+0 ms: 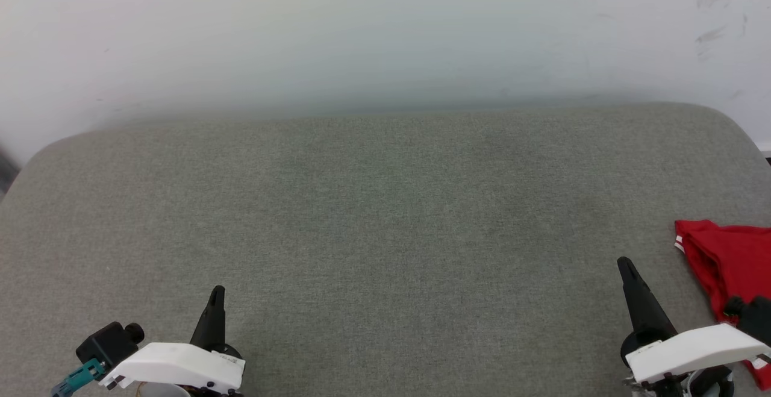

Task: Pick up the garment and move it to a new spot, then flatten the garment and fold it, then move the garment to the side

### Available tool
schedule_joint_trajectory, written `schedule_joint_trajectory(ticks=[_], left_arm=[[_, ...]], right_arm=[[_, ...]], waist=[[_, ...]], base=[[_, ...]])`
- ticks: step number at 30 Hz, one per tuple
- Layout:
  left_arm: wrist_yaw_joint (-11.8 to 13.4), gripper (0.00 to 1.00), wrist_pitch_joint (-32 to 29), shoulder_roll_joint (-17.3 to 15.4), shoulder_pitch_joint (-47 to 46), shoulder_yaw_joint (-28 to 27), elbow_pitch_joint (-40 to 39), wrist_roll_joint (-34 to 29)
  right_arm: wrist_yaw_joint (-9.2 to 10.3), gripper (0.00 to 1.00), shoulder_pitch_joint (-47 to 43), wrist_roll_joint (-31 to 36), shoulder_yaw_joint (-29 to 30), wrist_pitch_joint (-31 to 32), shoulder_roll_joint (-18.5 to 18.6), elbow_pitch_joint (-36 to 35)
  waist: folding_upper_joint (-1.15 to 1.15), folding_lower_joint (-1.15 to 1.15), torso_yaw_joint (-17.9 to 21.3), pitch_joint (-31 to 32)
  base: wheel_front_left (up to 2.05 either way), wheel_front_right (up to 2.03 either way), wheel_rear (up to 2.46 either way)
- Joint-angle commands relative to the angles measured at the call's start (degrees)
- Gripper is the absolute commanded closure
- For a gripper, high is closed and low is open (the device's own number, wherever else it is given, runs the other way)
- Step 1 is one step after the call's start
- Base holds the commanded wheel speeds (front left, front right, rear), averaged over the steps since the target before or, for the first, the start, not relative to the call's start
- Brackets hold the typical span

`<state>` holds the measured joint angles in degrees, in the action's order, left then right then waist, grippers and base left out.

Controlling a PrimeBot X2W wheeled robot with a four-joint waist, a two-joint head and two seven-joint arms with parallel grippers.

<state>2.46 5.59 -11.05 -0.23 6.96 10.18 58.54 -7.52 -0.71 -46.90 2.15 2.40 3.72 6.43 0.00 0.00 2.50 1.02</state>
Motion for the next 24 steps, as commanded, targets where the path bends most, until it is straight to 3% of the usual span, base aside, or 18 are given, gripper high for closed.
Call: schedule_joint_trajectory(ticks=[1, 24], left_arm=[[-0.9, 1.0, -0.6, 0.1, -1.6, -0.9, -0.4, 1.8], [-4.2, 1.0, -4.5, 2.8, -3.3, -5.2, 1.1, 13.7]], right_arm=[[0.01, 1.0, 1.9, -2.4, 0.2, 0.1, 0.4, -0.1], [0.02, 1.0, 3.9, -18.3, 1.3, 1.2, 0.3, 2.6]], waist=[[0.0, 0.0, -0.1, 0.0], [0.0, 0.0, -0.8, -0.4]], base=[[0.0, 0.0, 0.0], [0.0, 0.0, 0.0]])
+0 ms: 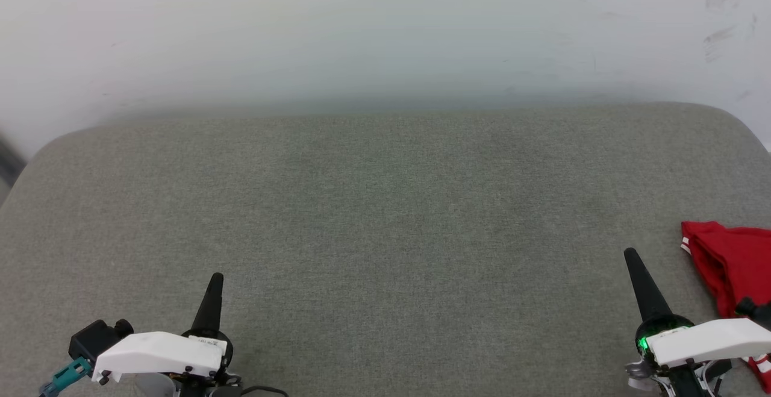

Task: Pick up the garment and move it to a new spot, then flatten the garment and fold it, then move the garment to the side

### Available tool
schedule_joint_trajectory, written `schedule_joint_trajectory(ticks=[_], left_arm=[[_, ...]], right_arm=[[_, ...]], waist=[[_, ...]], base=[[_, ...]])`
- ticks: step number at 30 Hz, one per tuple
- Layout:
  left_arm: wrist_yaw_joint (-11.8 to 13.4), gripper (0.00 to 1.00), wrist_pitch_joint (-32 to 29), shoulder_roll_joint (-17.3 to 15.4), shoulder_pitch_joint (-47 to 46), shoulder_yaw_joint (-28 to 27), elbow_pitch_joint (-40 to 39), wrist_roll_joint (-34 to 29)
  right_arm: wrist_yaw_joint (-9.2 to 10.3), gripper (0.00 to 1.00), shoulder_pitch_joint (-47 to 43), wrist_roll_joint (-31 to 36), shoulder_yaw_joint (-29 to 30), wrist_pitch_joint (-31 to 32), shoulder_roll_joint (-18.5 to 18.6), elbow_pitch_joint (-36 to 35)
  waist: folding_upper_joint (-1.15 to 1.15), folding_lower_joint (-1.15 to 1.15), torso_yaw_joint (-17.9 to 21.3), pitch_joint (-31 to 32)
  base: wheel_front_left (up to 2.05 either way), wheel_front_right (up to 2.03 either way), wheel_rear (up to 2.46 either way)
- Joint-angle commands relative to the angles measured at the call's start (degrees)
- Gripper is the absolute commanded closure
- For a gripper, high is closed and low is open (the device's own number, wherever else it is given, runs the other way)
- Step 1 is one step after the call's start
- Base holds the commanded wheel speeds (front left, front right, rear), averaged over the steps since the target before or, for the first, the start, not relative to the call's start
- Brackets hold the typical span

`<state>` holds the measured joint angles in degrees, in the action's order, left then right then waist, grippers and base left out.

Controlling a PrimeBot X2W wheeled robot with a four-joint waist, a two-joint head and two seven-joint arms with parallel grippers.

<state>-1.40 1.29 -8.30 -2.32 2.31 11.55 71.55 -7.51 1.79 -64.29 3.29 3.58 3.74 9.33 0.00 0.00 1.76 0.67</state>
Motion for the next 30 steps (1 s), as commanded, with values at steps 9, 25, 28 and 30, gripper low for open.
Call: schedule_joint_trajectory(ticks=[9, 25, 28, 30], left_arm=[[-1.5, 1.0, -1.6, 0.9, -1.8, -2.0, 0.3, 4.7], [-3.3, 1.0, -3.6, 2.4, -2.7, -4.2, 1.1, 10.6], [-3.5, 1.0, -4.0, 2.6, -2.9, -4.6, 1.2, 11.7], [-3.8, 1.0, -4.2, 2.8, -3.0, -4.9, 1.3, 12.5]], right_arm=[[0.01, 1.0, 2.0, -6.3, 0.6, 0.5, 0.2, 0.7], [0.02, 1.0, 3.0, -14.3, 1.2, 1.1, 0.0, 2.1], [0.02, 1.0, 3.3, -15.7, 1.4, 1.3, 0.0, 2.4], [0.02, 1.0, 3.4, -16.7, 1.4, 1.4, 0.0, 2.5]], waist=[[0.0, 0.0, -0.3, -0.1], [0.0, 0.0, -0.7, -0.4], [0.0, 0.0, -0.8, -0.4], [0.0, 0.0, -0.9, -0.4]], base=[[0.0, 0.0, 0.0], [0.0, 0.0, 0.0], [0.0, 0.0, 0.0], [0.0, 0.0, 0.0]])
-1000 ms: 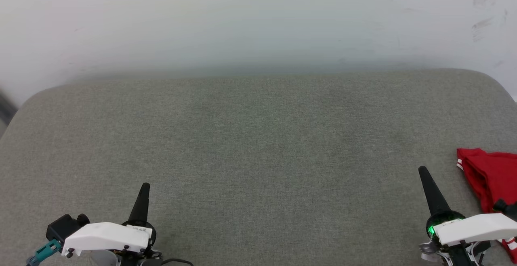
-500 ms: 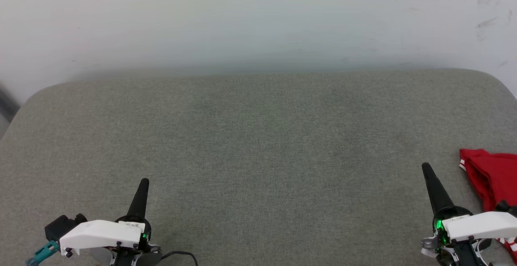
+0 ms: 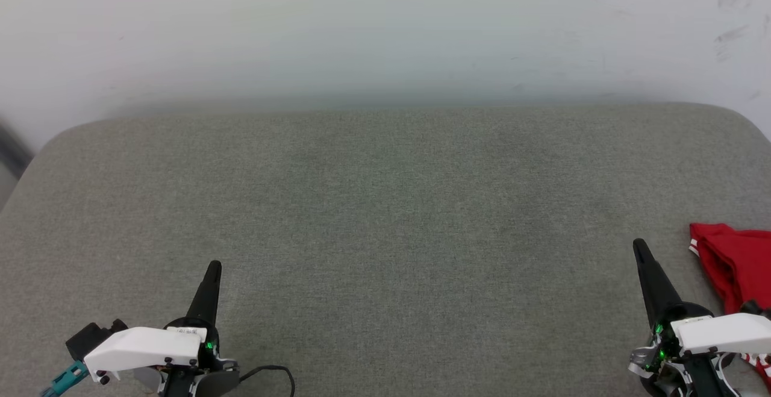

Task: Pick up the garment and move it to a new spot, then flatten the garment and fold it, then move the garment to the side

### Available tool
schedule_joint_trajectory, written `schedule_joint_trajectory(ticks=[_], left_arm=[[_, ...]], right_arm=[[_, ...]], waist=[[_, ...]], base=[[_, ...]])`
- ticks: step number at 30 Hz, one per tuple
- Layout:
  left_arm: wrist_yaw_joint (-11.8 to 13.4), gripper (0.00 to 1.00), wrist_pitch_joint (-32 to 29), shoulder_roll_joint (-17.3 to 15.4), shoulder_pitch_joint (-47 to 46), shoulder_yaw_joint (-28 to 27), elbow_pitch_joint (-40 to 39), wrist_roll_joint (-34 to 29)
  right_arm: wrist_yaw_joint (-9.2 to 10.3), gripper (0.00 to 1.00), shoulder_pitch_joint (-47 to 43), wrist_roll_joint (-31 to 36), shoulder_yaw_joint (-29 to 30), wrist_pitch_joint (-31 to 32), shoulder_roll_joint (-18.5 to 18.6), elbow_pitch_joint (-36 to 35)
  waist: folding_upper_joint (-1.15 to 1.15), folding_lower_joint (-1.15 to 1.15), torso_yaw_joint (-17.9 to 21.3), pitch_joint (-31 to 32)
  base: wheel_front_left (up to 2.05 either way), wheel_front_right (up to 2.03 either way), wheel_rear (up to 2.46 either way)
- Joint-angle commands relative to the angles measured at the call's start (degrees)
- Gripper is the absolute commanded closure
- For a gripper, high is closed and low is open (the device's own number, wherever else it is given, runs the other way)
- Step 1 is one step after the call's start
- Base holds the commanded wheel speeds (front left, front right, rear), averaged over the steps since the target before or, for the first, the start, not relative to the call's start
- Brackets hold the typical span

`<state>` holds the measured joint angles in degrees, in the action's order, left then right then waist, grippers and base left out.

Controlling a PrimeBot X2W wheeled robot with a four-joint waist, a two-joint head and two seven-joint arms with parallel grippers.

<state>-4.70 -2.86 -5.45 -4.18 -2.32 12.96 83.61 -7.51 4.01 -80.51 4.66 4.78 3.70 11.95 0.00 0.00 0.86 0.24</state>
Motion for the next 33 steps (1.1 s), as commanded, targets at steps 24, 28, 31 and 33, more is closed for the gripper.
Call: schedule_joint_trajectory(ticks=[24, 28, 31, 33], left_arm=[[-2.7, 1.0, -2.9, 1.9, -2.1, -3.3, 1.0, 8.1], [-3.0, 1.0, -3.2, 2.2, -2.2, -3.7, 1.1, 9.3], [-3.0, 1.0, -3.4, 2.2, -2.3, -3.8, 1.2, 9.3], [-3.0, 1.0, -3.4, 2.2, -2.3, -3.8, 1.2, 9.3]], right_arm=[[0.04, 1.0, 2.3, -10.9, 1.0, 1.0, -0.3, 1.9], [0.04, 1.0, 2.5, -12.5, 1.1, 1.2, -0.3, 2.2], [0.04, 1.0, 2.5, -12.6, 1.2, 1.2, -0.4, 2.2], [0.04, 1.0, 2.5, -12.6, 1.2, 1.2, -0.4, 2.2]], waist=[[0.0, 0.0, -0.7, -0.3], [0.0, 0.0, -0.8, -0.4], [0.0, 0.0, -0.9, -0.4], [0.0, 0.0, -0.9, -0.4]], base=[[0.0, 0.0, 0.0], [0.0, 0.0, 0.0], [0.0, 0.0, 0.0], [0.0, 0.0, 0.0]])
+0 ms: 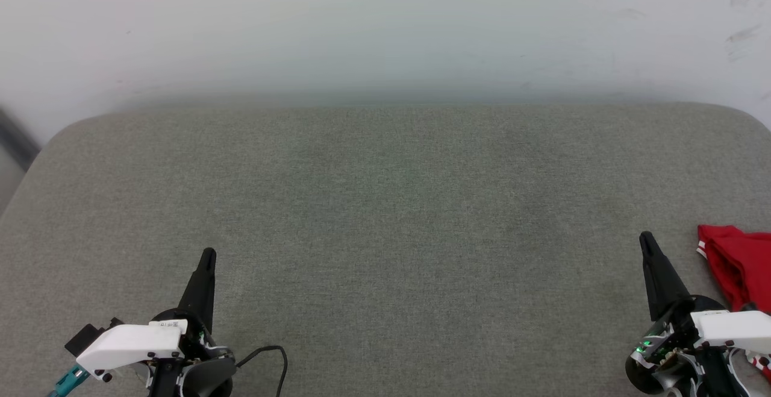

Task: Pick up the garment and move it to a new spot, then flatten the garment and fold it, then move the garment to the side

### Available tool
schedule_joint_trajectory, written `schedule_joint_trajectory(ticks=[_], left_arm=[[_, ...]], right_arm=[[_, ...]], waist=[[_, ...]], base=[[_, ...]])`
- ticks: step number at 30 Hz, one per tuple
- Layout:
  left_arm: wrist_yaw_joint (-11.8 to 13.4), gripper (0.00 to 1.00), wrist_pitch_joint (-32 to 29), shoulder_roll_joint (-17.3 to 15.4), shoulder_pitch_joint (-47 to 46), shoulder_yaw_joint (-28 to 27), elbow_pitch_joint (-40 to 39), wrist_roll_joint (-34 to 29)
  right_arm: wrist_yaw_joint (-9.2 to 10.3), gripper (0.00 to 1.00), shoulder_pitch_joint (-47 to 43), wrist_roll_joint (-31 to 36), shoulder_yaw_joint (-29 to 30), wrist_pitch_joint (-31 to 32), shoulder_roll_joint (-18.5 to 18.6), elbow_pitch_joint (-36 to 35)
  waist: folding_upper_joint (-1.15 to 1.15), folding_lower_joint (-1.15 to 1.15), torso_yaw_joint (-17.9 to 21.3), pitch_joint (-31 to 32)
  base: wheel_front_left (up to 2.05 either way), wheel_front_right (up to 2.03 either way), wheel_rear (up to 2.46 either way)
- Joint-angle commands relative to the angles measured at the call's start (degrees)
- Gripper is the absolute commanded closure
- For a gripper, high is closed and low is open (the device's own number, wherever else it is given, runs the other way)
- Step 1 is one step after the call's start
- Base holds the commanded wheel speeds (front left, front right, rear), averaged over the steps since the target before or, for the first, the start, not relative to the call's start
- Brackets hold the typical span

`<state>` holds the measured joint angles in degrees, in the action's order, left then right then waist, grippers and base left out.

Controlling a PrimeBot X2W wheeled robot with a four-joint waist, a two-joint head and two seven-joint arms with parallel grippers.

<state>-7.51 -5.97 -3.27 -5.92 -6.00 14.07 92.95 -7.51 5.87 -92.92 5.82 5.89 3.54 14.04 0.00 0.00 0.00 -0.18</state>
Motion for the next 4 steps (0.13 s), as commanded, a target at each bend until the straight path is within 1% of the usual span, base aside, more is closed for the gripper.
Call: schedule_joint_trajectory(ticks=[1, 4], left_arm=[[-0.2, 1.0, -0.3, 0.0, -0.5, -0.1, 0.0, -0.1], [-0.2, 1.0, -0.3, 0.1, -0.5, -0.1, 0.0, -0.1]], right_arm=[[0.04, 1.0, 0.6, -0.2, 0.0, 0.1, -0.2, 0.1], [0.04, 1.0, 0.6, -0.1, 0.1, 0.1, -0.3, 0.1]], waist=[[0.0, 0.0, 0.0, 0.0], [0.0, 0.0, 0.0, 0.0]], base=[[0.0, 0.0, 0.0], [0.0, 0.0, 0.0]])
